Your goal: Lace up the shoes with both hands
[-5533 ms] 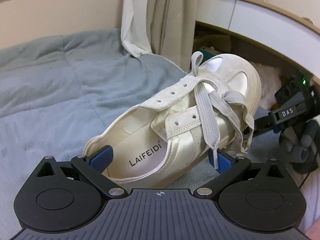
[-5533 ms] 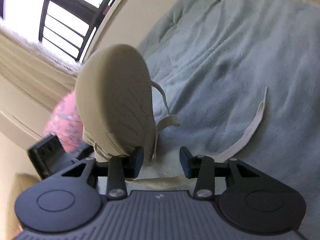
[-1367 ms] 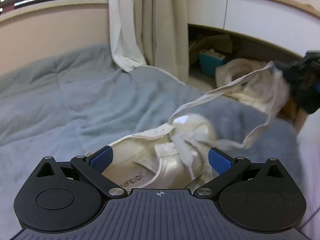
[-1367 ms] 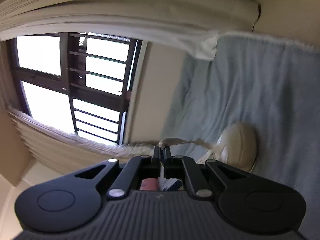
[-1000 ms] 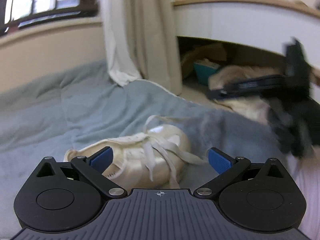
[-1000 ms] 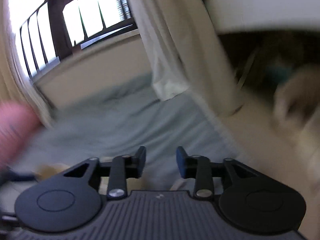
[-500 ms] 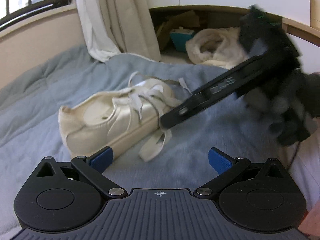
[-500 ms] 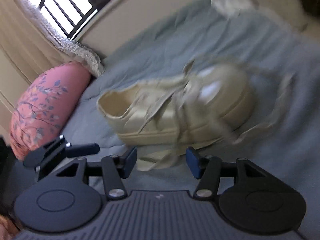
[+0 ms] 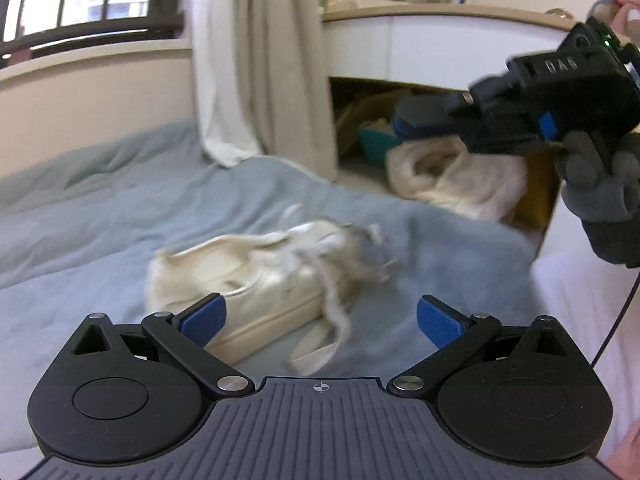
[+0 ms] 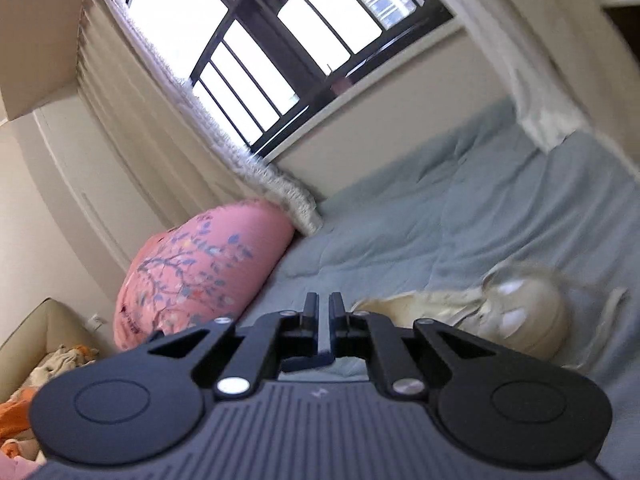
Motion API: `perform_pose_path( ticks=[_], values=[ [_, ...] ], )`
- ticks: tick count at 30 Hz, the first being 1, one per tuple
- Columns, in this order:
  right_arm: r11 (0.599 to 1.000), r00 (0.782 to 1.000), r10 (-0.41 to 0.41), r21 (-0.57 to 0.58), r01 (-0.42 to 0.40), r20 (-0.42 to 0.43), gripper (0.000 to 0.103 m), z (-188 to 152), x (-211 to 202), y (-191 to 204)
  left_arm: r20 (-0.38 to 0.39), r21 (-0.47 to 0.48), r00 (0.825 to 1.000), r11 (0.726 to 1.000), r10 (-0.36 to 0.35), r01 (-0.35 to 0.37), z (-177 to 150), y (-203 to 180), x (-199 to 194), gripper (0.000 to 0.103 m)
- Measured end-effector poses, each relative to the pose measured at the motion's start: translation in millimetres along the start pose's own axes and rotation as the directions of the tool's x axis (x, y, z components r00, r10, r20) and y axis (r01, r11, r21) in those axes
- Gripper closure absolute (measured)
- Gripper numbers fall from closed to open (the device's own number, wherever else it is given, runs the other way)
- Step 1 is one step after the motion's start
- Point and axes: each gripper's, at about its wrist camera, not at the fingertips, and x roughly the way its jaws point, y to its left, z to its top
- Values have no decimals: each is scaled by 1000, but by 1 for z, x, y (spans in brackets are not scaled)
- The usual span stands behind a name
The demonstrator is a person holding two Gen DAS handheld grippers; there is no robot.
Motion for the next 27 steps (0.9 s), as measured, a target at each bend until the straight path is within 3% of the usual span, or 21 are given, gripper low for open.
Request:
perform_pose_path(
  ticks=[2,3,4,7,10,13,17,20,21,22,24,27],
  values=[
    [994,994,-108,-29,107,-31,82,-4,-2,-4,-34,-20,999,1000,16,-17,2,-12,12,0],
    [985,984,-167,-42,165,-65,68,-9,2,-7,-75,-30,996,999,40,-42,2,-18,22,0],
    [975,970,-221,-58,216,-98,60,-15,7,-10,-121,-27,991,998,60,-63,0,-26,31,0],
    [951,931,-310,-79,300,-192,53,-36,27,-23,-169,69,973,987,154,-144,-3,-49,39,0],
    [945,914,-320,-10,328,-249,49,-52,44,-34,-172,131,955,967,240,-219,-9,-64,37,0],
    [940,908,-307,57,336,-284,40,-60,68,-36,-213,135,959,977,190,-164,-19,-67,38,0],
    [936,895,-281,108,336,-345,40,-71,108,-43,-243,136,955,981,170,-140,-25,-64,41,0],
    [926,878,-261,154,345,-402,48,-80,132,-57,-254,111,954,984,162,-138,-26,-58,41,0],
    [927,880,-260,151,343,-398,61,-81,134,-58,-257,112,950,982,176,-151,-26,-57,41,0],
    [931,887,-254,151,333,-386,74,-81,132,-58,-263,112,947,981,183,-158,-26,-56,42,0],
    [941,906,-229,159,300,-355,89,-77,124,-56,-268,92,949,985,167,-147,-26,-52,40,0],
    [960,935,-202,130,247,-292,93,-64,103,-42,-264,92,953,987,152,-132,-25,-53,39,0]
  ],
)
